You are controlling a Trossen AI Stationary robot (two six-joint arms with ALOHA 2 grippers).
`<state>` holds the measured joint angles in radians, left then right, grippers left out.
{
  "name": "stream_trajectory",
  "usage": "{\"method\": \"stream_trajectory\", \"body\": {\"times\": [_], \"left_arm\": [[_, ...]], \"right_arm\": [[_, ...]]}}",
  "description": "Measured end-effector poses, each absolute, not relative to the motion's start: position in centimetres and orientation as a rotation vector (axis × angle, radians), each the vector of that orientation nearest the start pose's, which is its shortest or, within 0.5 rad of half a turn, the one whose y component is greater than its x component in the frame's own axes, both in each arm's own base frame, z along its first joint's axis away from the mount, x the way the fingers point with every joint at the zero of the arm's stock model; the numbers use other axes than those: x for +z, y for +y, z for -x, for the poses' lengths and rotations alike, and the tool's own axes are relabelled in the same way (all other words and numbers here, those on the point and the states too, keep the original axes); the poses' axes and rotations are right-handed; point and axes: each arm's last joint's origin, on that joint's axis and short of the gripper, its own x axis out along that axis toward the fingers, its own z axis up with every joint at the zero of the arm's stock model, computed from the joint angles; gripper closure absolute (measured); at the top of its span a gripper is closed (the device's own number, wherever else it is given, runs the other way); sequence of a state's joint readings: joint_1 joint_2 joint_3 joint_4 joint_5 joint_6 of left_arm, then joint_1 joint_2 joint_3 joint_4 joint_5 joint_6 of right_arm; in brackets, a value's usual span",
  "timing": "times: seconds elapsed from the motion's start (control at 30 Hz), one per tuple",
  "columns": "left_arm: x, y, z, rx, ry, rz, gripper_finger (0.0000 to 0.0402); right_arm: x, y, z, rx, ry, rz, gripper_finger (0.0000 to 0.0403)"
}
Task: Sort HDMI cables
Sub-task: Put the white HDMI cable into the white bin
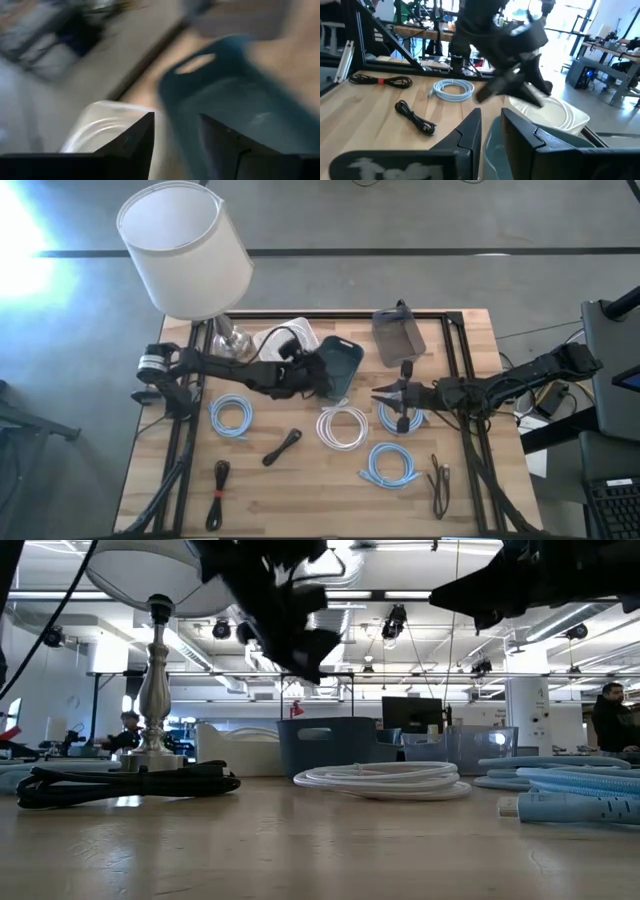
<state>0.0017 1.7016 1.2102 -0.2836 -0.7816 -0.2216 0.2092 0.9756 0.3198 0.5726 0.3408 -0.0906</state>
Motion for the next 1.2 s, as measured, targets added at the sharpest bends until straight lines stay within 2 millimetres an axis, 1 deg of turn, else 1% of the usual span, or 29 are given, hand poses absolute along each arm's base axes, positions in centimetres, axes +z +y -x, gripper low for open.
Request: {"method": "stream_trajectory", "body": {"times": [0.1,0.2,0.23,0.3,0.43,0.53,0.63,0.73,0.9,1.07,1.2], "left_arm": [[24.8,0.1,-36.8,0.602,0.656,-0.053,0.0248],[24.9,-1.8,-37.1,0.391,0.671,0.005,0.0248],[24.8,-2.3,-37.1,0.336,0.669,0.026,0.0248],[24.5,-3.3,-37.0,0.278,0.687,0.078,0.0248],[23.0,-4.5,-36.7,0.293,0.71,0.22,0.0248],[21.7,-5.0,-36.2,0.339,0.719,0.344,0.0248],[20.2,-5.1,-35.4,0.381,0.739,0.429,0.0248],[18.7,-5.2,-34.7,0.413,0.754,0.484,0.0248],[16.7,-5.2,-33.9,0.424,0.682,0.594,0.0248],[15.3,-5.0,-33.1,0.441,0.609,0.662,0.0248],[14.9,-4.9,-32.8,0.463,0.589,0.669,0.0248]], "right_arm": [[21.4,3.2,-19.6,-0.129,0.083,0.112,0.0335],[21.4,3.2,-19.6,-0.128,0.082,0.138,0.0335],[21.4,3.2,-19.6,-0.127,0.083,0.15,0.0335],[21.4,3.2,-19.6,-0.127,0.083,0.155,0.0335],[21.5,3.2,-19.6,-0.128,0.073,0.167,0.0335],[21.6,3.2,-19.6,-0.127,0.069,0.206,0.0335],[21.7,3.1,-19.6,-0.128,0.061,0.241,0.0335],[21.8,3.2,-19.6,-0.129,0.05,0.266,0.0335],[21.8,3.2,-19.6,-0.128,0.049,0.314,0.0335],[21.8,3.2,-19.6,-0.126,0.052,0.358,0.0335],[21.9,3.2,-19.6,-0.127,0.046,0.358,0.0335]]}}
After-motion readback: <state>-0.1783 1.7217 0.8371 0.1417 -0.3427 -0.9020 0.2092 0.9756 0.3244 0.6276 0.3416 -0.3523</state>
